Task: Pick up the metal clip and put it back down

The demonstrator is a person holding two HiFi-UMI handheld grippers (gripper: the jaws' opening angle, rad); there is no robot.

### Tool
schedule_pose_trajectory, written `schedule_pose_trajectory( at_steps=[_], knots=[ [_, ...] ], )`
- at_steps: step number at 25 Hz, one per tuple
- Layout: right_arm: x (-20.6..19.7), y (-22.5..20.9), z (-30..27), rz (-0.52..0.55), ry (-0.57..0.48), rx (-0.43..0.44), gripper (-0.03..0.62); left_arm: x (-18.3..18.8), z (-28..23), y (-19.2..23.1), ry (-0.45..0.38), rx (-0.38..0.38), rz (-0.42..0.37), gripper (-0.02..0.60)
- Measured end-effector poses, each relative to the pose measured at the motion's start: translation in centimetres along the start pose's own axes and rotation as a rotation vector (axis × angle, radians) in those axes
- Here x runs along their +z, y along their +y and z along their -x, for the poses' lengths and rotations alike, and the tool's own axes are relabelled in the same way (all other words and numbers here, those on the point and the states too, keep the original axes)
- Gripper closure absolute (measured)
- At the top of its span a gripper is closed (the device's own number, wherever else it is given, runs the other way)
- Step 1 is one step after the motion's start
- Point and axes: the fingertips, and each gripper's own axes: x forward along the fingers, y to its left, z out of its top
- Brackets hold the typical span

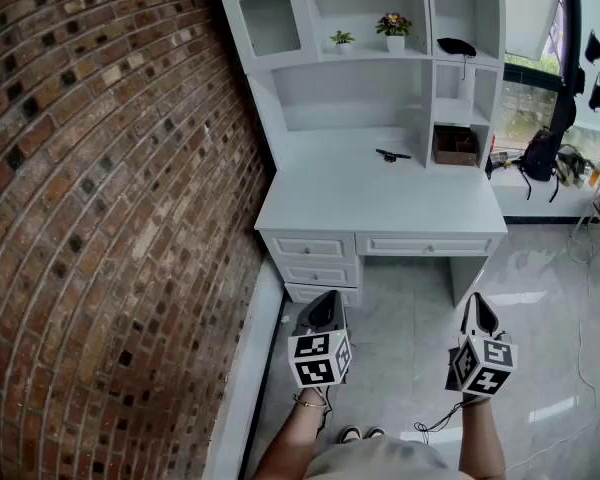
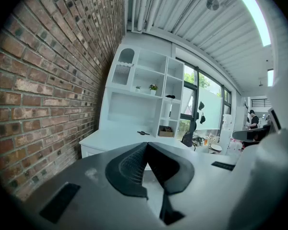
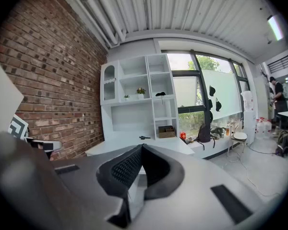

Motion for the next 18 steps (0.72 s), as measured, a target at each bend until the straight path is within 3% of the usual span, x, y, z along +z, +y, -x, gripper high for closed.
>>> schedule_pose_trajectory(
  at_steps=[6,11,18],
  knots=[
    [-0.1,-0.2,-0.5,0.007,0.006,0.003,0.593,-0.2,-0.3,0.5,0.003,0.014,0.008,0.571],
    [-0.1,-0.2,-1.2,-0.067,-0.018,0.037,0.593,-0.4,-0.5,1.0,0.007,0.027,0.013,0.571],
    [-0.2,-0.2,-1.9,-0.044,-0.003,0.042,0.591,-0.3,-0.7,1.5,0.009,0.038,0.011,0.571]
  ],
)
